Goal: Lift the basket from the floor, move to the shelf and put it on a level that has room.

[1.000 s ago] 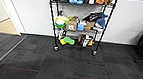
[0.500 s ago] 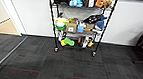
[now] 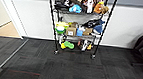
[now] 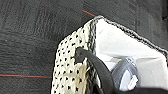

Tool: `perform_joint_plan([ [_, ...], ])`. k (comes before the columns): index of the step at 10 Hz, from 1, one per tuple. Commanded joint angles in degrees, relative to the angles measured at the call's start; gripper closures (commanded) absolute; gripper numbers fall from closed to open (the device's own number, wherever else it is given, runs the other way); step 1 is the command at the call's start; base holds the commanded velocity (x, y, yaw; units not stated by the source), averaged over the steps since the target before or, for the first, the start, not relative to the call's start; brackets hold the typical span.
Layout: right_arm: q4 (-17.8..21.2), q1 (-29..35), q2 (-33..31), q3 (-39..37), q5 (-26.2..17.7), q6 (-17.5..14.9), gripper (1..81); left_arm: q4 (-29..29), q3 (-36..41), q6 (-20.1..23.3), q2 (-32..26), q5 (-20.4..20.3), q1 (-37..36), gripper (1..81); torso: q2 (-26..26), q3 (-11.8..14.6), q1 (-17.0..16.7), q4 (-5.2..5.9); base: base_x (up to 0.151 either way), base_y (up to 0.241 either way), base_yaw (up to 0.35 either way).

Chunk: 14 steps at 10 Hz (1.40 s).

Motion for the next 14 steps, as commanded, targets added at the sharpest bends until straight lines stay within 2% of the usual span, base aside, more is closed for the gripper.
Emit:
perform_joint_plan([
  [1, 0.7, 5.4, -1.7, 0.9, -1.5, 0.4, 81.1, -0.9, 3.0, -0.5, -1.9, 1.6, -5.8, 81.1, 5.5, -0.1, -3.6, 0.00, 0.000, 0.000, 0.000],
  [5, 0.7, 11.4, 0.6, -1.6, -3.8, 0.5, 81.1, -3.6, -2.1, -5.8, -1.7, 1.1, -9.3, 81.1, 12.9, 0.5, -8.4, 0.00, 0.000, 0.000, 0.000],
  [8, 1.1, 14.2, 2.0, -2.0, -6.3, 0.5, 81.1, -3.8, -1.3, -7.1, -3.6, 1.7, -11.1, 81.1, 18.6, 0.5, -12.0, 0.00, 0.000, 0.000, 0.000],
  [9, 1.1, 14.4, 2.0, -1.9, -6.3, 0.7, 81.1, -3.8, -1.2, -7.1, -3.6, 2.1, -11.7, 81.1, 20.6, 3.4, -13.2, 0.00, 0.000, 0.000, 0.000],
  [11, 1.1, 14.4, 1.7, -1.5, -6.3, 1.5, 81.1, -3.5, 0.9, -7.1, -3.7, 5.1, -13.2, 81.1, 23.9, 5.1, -15.3, 0.00, 0.000, 0.000, 0.000],
  [14, 1.1, 13.7, 1.3, -1.4, -6.2, 1.6, 81.1, -2.9, 1.7, -7.1, -3.4, 6.8, -13.3, 81.1, 29.2, 8.7, -18.8, 0.00, 0.000, 0.000, 0.000],
])
